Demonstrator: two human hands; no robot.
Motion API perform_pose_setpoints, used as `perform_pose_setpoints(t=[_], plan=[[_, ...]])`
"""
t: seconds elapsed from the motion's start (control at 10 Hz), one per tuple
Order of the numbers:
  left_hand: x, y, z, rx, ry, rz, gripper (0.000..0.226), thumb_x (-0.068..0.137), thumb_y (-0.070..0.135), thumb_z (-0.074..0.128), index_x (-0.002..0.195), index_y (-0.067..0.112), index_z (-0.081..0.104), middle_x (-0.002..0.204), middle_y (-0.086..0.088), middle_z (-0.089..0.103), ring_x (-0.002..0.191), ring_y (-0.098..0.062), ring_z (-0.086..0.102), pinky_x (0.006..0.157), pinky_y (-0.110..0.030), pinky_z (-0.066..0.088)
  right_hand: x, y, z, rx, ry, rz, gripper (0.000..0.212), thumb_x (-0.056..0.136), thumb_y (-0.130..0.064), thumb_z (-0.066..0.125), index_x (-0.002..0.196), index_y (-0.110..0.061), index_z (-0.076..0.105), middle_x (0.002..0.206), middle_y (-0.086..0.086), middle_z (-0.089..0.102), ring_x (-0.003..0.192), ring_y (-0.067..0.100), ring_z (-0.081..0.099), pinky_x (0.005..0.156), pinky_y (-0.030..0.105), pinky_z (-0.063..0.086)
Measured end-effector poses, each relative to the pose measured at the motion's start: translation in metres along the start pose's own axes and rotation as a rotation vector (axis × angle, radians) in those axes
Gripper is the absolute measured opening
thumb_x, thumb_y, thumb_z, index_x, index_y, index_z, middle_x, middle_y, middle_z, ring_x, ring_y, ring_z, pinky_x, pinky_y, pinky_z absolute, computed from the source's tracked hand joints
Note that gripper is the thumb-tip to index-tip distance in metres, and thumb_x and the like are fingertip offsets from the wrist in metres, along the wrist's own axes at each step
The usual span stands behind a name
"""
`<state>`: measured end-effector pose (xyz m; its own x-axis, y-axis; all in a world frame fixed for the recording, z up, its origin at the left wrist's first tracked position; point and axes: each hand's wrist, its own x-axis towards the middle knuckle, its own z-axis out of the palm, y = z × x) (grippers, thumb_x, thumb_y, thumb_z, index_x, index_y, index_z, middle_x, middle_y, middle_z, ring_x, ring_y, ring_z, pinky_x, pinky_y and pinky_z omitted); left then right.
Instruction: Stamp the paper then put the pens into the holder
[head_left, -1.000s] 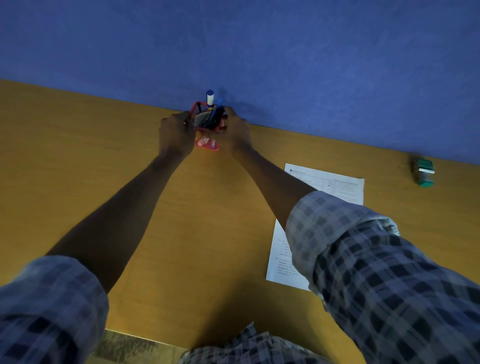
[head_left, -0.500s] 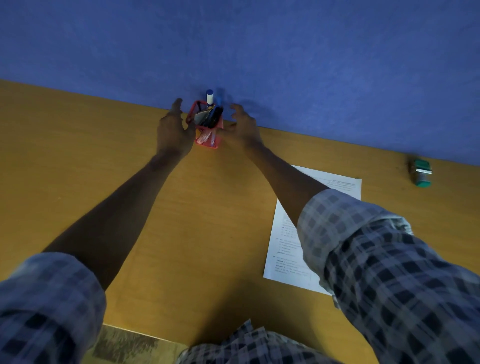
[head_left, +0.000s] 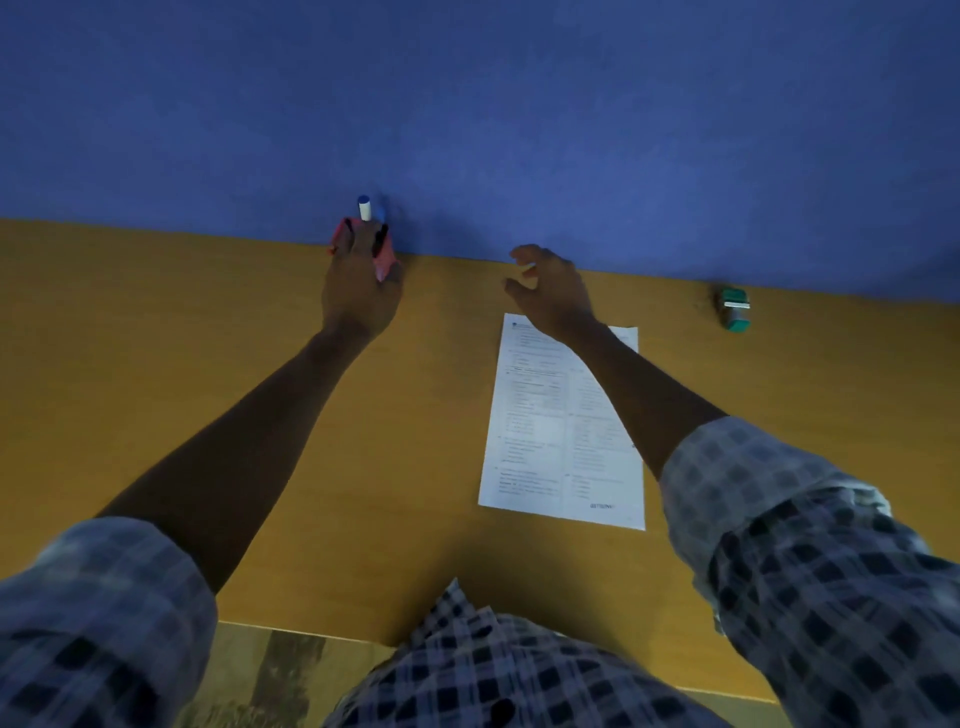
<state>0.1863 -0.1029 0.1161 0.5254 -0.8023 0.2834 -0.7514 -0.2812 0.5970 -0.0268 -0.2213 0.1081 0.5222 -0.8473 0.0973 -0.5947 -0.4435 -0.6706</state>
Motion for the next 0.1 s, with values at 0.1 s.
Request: perform_pose_setpoints(t=[0.1], plan=[[-0.0131,0.0132,0.0091,0.002,-0.019,0.088,0.049,0.081,0.032,0.048,0.123,0.007,0.055,0.121,-0.016,0.056,0.108,-0.034,0.054,0.087,-0.043,0.051,-0.0195,0.0078,-0.0246,-0.082,0.030,-0.040,0.038,0.089,-0.035,0.062,0.124,-0.022,0.058,0.119,-0.004,0.067,0.103,0.015,0.064,0.086,0.031,0.050]])
